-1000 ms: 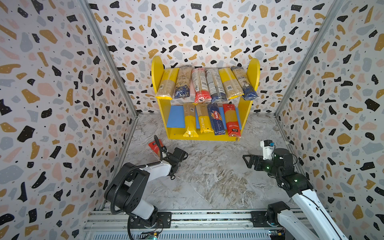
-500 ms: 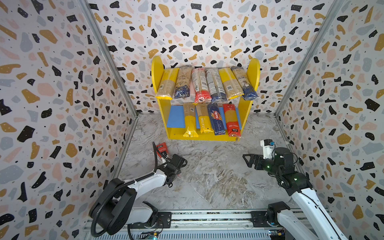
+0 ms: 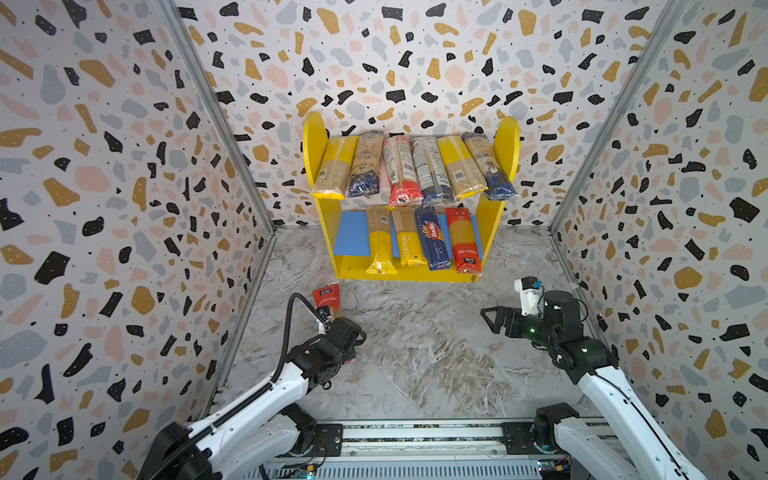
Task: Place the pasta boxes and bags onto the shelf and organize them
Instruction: 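Raise the red-labelled bag upright and carry it toward the blue shelf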
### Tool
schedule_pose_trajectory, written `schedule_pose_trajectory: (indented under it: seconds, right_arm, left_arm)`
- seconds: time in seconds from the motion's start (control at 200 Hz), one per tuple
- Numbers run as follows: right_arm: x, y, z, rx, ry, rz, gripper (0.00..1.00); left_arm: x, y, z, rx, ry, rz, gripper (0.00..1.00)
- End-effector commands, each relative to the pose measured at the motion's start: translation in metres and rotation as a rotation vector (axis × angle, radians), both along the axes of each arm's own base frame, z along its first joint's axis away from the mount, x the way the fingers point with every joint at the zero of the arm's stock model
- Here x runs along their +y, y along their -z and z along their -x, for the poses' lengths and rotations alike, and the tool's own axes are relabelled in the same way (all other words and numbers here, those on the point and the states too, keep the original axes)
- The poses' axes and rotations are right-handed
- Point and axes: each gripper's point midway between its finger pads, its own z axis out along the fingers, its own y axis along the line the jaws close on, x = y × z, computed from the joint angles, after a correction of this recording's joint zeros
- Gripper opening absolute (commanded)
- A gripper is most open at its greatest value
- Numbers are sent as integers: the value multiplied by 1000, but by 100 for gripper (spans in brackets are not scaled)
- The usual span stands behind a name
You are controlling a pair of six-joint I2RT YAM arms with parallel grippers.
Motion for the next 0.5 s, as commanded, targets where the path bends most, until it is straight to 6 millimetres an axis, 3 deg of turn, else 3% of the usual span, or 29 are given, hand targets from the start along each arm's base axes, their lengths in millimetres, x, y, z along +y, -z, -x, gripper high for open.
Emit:
schedule_pose_trajectory:
  seconds: [0.0, 0.32, 0.496]
  right_arm:
    - [2, -31, -5, -71, -5, -25, 99]
    - [4, -36, -6, -76, -7, -36, 99]
    - [4, -37, -4, -82, -12, -39, 99]
  left_arm:
    - [-4, -48, -18, -171, 27, 15, 0]
    - [-20, -70, -11, -193, 114, 112, 0]
    - [-21, -94, -8, -253, 131, 153, 0]
